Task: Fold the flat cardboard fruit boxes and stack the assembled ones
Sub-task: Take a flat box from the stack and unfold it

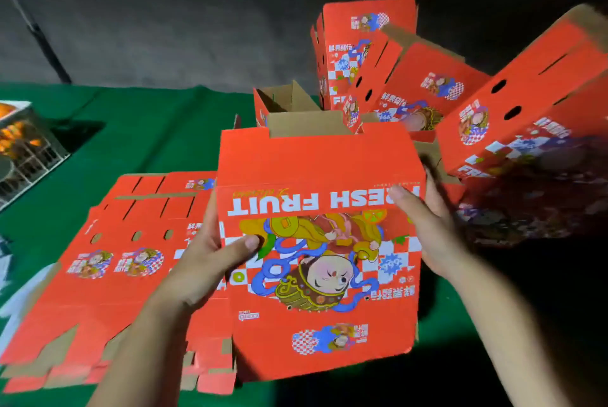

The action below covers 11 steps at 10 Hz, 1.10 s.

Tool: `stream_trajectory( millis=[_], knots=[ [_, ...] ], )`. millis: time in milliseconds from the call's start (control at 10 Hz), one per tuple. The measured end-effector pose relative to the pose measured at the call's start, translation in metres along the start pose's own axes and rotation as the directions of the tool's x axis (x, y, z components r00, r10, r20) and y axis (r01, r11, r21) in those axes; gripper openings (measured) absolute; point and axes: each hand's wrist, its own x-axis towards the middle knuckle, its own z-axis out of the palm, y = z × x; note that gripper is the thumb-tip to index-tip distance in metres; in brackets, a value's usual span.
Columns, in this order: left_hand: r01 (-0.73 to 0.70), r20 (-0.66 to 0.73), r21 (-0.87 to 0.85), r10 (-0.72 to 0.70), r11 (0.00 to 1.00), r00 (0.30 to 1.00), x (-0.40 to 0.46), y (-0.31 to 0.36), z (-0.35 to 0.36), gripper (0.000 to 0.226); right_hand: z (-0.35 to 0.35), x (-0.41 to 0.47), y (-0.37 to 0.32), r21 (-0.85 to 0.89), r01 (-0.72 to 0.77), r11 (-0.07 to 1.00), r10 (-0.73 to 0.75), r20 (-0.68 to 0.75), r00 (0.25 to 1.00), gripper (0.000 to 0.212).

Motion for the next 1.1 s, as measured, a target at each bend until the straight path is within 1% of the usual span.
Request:
stream_trajectory(
  millis=[100, 200, 300, 400, 500, 600, 700, 800, 900, 1000, 1100],
  knots=[
    [-0.085, 0.039, 0.197, 0.078, 0.977, 0.996, 0.009, -0.002, 0.018, 0.112, -0.022, -0.008, -0.004, -0.236, 0.012, 0.972, -0.043, -0.128, 0.991, 0.052],
    [-0.204, 0.09, 0.163, 0.191, 0.965, 0.977, 0.015, -0.005, 0.038, 0.102, -0.049, -0.024, 0.003, -0.22, -0.03, 0.975, 0.013, -0.077, 0.997, 0.06],
    [-0.243, 0.115, 0.107, 0.231, 0.964, 0.966, 0.017, -0.002, 0.057, 0.089, -0.062, -0.041, -0.005, -0.157, 0.061, 0.986, -0.09, -0.185, 0.978, 0.049],
    [-0.234, 0.117, 0.254, 0.21, 0.938, 0.971, 0.022, -0.004, 0.067, 0.086, -0.073, -0.057, -0.003, -0.192, 0.094, 0.977, -0.138, -0.23, 0.963, 0.056],
    [-0.289, 0.147, 0.436, 0.249, 0.852, 0.957, 0.025, -0.02, 0.069, 0.085, -0.076, -0.067, 0.01, -0.171, 0.006, 0.985, -0.043, -0.211, 0.976, 0.058],
    [-0.27, 0.151, 0.422, 0.227, 0.865, 0.962, 0.018, -0.036, 0.069, 0.078, -0.075, -0.073, 0.023, -0.411, -0.036, 0.911, -0.018, -0.126, 0.992, 0.047],
    [-0.274, 0.17, 0.515, 0.216, 0.812, 0.961, 0.019, -0.054, 0.057, 0.048, -0.078, -0.078, 0.033, -0.536, -0.06, 0.842, -0.012, -0.13, 0.991, 0.033],
    [-0.329, 0.221, 0.69, 0.245, 0.645, 0.944, 0.02, -0.056, 0.049, 0.029, -0.076, -0.09, 0.044, -0.57, -0.094, 0.816, -0.033, -0.208, 0.978, 0.033],
    [-0.333, 0.207, 0.747, 0.275, 0.575, 0.939, 0.018, -0.042, 0.054, 0.016, -0.073, -0.1, 0.061, -0.518, -0.236, 0.822, 0.04, -0.361, 0.932, 0.041],
    [-0.328, 0.206, 0.811, 0.288, 0.484, 0.935, 0.017, -0.04, 0.058, 0.028, -0.078, -0.097, 0.07, -0.424, -0.324, 0.846, 0.093, -0.481, 0.872, 0.055],
    [-0.289, 0.213, 0.847, 0.213, 0.446, 0.954, 0.019, -0.042, 0.056, 0.068, -0.08, -0.092, 0.063, -0.468, -0.325, 0.822, 0.056, -0.502, 0.863, 0.06]
  ],
)
